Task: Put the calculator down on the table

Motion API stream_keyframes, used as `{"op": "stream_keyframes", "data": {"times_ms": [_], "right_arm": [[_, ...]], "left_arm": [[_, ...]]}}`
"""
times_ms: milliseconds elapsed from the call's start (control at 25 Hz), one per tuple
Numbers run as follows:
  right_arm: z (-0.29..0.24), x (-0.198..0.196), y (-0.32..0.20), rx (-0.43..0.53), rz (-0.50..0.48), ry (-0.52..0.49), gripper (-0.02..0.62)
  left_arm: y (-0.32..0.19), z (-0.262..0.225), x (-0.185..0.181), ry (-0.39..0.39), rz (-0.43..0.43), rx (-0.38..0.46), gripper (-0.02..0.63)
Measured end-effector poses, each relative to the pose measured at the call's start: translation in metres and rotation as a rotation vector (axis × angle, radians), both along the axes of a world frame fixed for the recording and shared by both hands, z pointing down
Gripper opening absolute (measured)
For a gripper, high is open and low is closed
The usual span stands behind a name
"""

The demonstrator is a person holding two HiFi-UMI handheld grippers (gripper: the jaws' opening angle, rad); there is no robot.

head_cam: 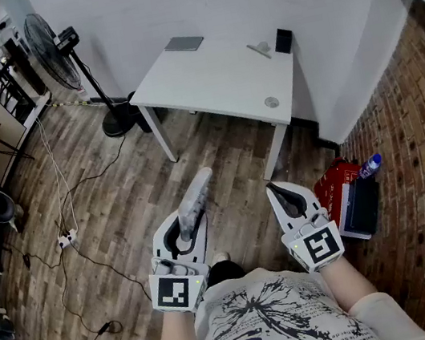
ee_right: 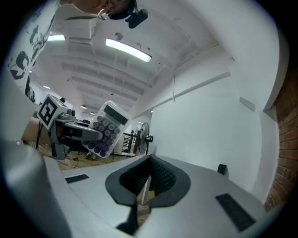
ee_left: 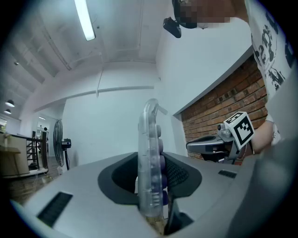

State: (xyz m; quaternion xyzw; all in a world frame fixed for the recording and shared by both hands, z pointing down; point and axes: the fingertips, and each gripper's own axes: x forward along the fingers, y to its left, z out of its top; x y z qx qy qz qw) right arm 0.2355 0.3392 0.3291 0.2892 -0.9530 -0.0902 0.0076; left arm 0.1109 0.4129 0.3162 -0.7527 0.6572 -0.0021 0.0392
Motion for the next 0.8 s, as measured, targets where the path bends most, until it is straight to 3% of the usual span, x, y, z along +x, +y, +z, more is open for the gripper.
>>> {"op": "stream_keyframes", "data": {"times_ms": [120,520,800], "right_arm": [[0.012,0.003,-0.003,-0.031,0.007,0.058,0.012],[0.021,0.006,-0.028,-0.068,0.051,0.028,0.014],[0.041,0.001,-0.074,-0.107,0.127,0.078,0.014]], "left_arm": [[-0.003,0.001,-0.002,0.006,-0.005,-0.002,0.143],[-0.03,0.011,-0.002,0.013,0.012,-0.03,0.143],[-0.06,0.037,-0.023,0.016,0.054,-0.124,0.143]]}}
